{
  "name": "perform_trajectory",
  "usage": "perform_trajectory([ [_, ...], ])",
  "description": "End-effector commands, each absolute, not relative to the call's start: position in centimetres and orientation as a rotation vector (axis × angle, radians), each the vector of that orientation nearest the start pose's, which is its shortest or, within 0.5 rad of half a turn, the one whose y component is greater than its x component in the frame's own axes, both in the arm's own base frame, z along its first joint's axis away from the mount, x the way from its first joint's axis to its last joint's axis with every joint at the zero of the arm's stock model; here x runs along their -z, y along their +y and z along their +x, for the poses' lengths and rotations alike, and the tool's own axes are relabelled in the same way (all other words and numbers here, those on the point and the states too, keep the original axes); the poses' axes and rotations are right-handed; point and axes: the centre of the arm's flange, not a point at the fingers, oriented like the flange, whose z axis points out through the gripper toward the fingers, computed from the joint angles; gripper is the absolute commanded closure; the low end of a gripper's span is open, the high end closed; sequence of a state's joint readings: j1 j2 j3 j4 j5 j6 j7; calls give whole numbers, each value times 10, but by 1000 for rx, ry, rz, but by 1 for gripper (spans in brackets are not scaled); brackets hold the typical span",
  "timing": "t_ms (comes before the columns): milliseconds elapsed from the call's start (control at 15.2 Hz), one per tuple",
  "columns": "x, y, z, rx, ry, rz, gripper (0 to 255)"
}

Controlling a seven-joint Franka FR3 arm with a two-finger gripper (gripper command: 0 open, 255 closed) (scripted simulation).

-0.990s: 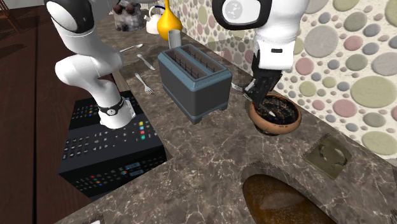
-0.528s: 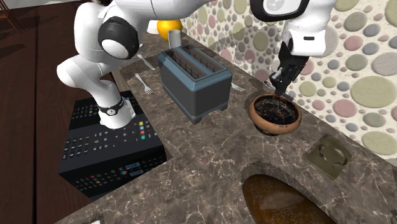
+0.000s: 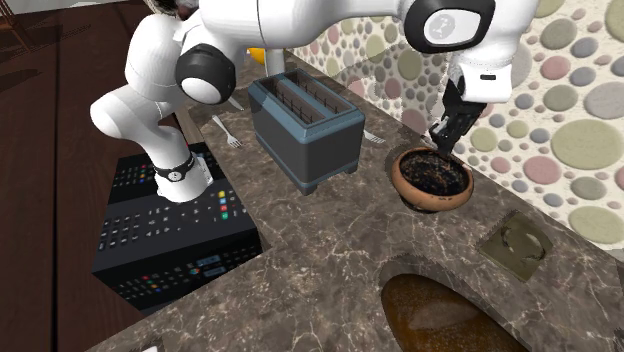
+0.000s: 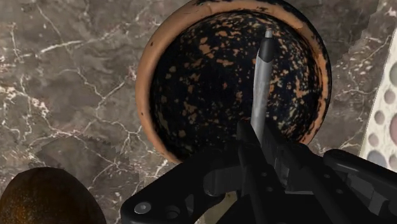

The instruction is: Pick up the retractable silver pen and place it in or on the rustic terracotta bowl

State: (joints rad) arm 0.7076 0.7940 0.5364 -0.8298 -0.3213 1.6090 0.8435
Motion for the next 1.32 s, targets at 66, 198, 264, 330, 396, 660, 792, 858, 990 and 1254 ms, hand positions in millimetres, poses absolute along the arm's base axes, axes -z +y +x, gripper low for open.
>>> perform_trajectory([
  [66,-470,623,422,-14,-382,-3039,255],
  [198,-460,623,422,-14,-382,-3039,255],
  [264,-455,623,422,-14,-382,-3039,255],
  [330,-449,623,422,-14,-382,-3039,255],
  [396,-444,623,422,-14,-382,-3039,255],
  [660,-438,623,422,-14,-382,-3039,255],
  [792,-438,623,422,-14,-382,-3039,255],
  [858,-438,623,422,-14,-382,-3039,255],
  [990,-438,623,422,-14,-382,-3039,0],
  [1254,-438,623,422,-14,-382,-3039,0],
])
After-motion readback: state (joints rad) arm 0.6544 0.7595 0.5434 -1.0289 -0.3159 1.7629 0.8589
